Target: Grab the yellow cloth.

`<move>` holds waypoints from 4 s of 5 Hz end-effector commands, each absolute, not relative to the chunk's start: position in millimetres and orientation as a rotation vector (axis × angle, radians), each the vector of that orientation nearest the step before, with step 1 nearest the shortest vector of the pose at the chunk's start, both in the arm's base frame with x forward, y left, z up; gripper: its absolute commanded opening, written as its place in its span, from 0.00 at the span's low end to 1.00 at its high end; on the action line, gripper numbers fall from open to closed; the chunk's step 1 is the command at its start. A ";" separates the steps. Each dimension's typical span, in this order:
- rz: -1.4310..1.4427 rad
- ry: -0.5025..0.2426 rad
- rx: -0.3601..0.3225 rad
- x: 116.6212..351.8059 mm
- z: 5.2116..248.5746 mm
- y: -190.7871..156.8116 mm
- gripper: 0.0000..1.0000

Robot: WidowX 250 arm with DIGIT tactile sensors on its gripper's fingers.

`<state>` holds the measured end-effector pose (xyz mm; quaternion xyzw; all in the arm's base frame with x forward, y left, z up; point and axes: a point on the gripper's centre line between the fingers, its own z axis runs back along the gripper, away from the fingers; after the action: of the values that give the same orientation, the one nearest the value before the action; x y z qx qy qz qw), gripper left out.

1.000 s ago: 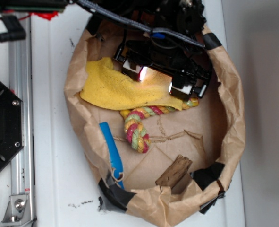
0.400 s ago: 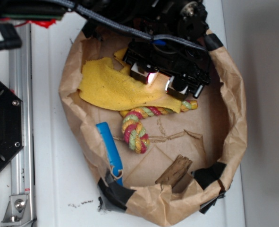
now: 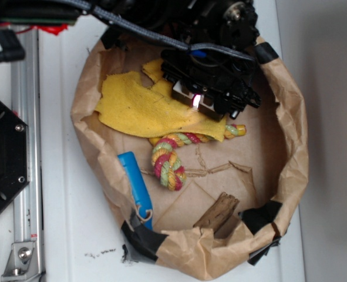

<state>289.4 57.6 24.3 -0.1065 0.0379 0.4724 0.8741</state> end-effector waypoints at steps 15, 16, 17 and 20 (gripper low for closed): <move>0.487 -0.059 -0.037 269.9 55.2 46.8 0.00; 0.484 -0.065 -0.017 270.4 58.4 45.5 0.00; 0.496 -0.082 -0.011 270.5 65.8 46.3 0.00; 0.423 -0.291 -0.152 276.3 165.5 16.6 0.00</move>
<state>284.8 5.1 145.7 -0.0672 -0.1035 0.2260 0.9663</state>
